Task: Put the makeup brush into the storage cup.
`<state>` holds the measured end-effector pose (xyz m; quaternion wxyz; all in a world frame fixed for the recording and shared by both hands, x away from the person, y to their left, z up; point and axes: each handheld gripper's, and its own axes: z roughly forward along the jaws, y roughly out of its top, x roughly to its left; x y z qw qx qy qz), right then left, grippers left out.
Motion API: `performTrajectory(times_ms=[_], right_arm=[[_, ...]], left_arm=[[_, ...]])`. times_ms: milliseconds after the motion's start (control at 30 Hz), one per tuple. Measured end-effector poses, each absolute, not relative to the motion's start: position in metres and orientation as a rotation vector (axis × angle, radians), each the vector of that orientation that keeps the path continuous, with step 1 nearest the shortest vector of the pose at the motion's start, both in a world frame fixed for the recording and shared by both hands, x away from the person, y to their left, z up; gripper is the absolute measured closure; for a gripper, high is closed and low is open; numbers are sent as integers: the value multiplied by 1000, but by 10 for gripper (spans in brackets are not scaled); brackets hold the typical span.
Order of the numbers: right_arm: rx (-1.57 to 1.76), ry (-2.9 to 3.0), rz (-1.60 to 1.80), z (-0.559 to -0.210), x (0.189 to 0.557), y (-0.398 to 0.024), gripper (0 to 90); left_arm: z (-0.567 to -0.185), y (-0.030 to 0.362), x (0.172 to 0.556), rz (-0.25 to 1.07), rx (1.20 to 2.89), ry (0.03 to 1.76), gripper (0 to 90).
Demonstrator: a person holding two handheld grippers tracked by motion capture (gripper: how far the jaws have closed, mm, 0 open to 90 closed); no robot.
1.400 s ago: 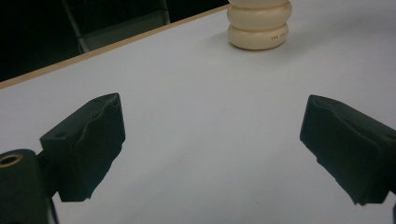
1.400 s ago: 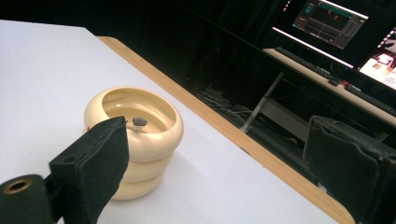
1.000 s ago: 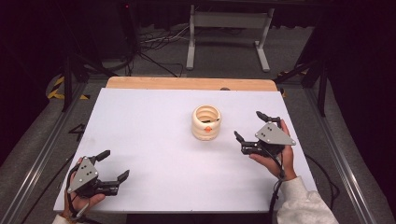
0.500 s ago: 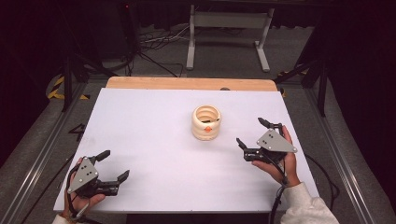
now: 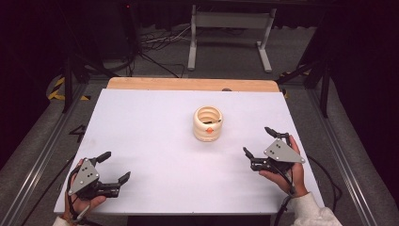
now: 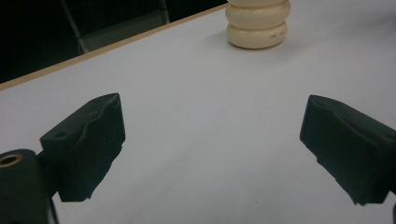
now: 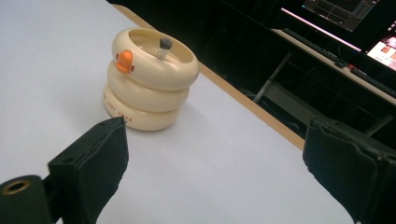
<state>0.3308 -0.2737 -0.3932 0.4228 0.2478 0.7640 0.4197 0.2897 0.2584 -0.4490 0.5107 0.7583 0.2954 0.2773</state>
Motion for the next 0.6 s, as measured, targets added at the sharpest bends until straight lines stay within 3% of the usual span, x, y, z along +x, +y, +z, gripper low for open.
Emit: performTrajectory(times_ms=[600], right_arm=[[666, 1953, 1023, -417, 315, -302, 68]], left_arm=[[-449, 258, 290, 654, 1825, 713, 76]])
